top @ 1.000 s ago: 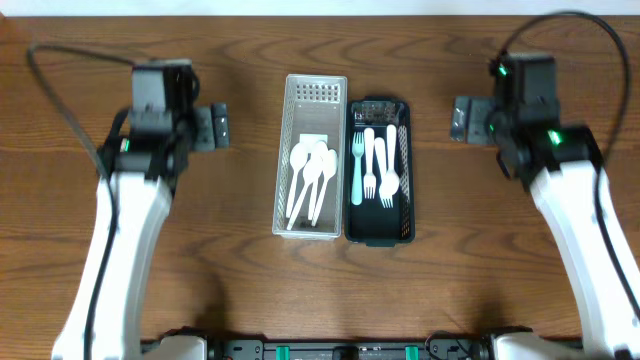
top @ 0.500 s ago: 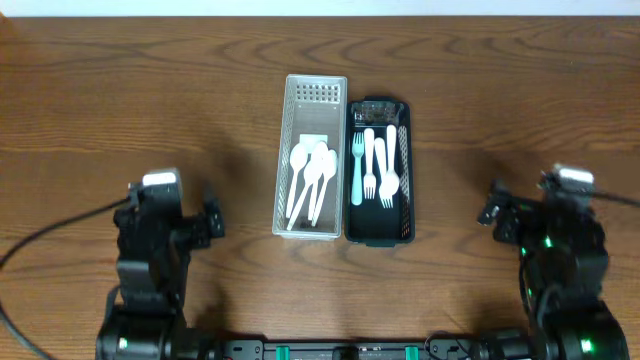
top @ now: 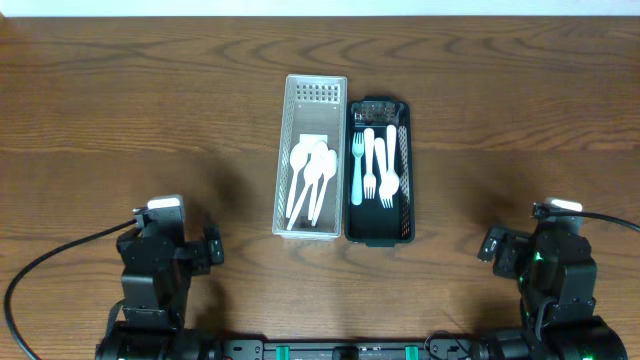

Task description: Pack container

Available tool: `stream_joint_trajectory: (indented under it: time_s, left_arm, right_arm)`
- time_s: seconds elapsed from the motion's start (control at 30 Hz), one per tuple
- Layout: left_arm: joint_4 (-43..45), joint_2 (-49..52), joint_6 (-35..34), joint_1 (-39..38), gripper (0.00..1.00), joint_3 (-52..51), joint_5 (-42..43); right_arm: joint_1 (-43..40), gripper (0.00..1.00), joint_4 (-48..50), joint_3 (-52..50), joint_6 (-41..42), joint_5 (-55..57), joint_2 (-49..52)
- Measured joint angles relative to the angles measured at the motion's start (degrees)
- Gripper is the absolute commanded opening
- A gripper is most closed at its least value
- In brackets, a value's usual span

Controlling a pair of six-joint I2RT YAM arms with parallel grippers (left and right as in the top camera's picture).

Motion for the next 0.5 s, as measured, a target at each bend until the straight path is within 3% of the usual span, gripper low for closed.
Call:
stream_joint_trajectory:
  time_s: [0.5]
  left_arm:
    - [-6.3, 0.0, 0.0, 0.0, 0.98, 0.0, 0.0]
  right_arm:
    - [0.0, 0.99, -5.5, 0.0, 0.0, 0.1, -1.5]
